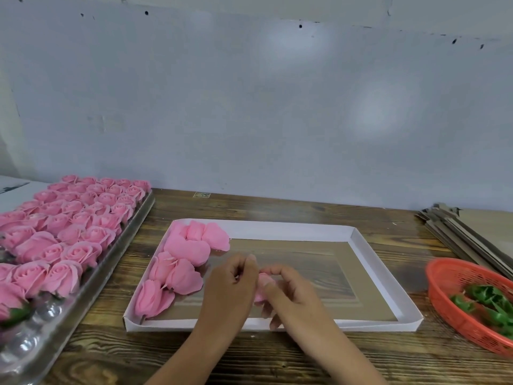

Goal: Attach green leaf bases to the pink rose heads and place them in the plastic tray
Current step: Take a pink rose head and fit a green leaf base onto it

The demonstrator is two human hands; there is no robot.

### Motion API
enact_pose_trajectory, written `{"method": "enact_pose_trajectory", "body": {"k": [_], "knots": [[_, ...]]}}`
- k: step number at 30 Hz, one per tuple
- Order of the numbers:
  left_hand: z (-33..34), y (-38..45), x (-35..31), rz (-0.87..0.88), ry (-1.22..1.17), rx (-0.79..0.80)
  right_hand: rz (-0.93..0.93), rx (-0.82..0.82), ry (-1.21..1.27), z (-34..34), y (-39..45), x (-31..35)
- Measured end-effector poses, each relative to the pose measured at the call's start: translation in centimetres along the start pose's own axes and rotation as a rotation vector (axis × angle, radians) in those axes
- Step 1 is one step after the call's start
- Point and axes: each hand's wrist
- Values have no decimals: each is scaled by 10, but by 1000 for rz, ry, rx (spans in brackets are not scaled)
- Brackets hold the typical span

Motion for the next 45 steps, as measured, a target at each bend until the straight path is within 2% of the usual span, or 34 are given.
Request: {"method": "enact_pose_trajectory", "body": {"k": [2, 9, 13, 17, 24, 30, 39, 45], "knots": [[-1, 0, 1, -21, -13, 3, -63, 36, -129, -2, -1, -3], [0, -4, 1, 45, 44, -39, -32, -8, -9, 1, -1, -6], [0, 1, 3, -50, 37, -17, -95, 15, -189, -2, -2, -7], [0, 2, 3, -136, -11, 26, -141, 0, -153, -3, -2, -7], [0, -6, 1, 69, 118, -48, -157, -52, -119, -3, 1, -8], [-2, 0, 6, 3, 83, -6, -152, 7, -144, -4, 1, -10], [1, -7, 3, 76, 119, -64, -91, -81, -192, -1, 4, -15], [0, -5, 0, 65, 102, -78, -54, -47, -3, -2, 3, -16]]}}
Point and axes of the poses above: each hand's wrist, its own y-axis towards the middle knuckle, its own z-axis out of the palm, x = y × z, and after that the axes turned 13 degrees about -z, right-handed
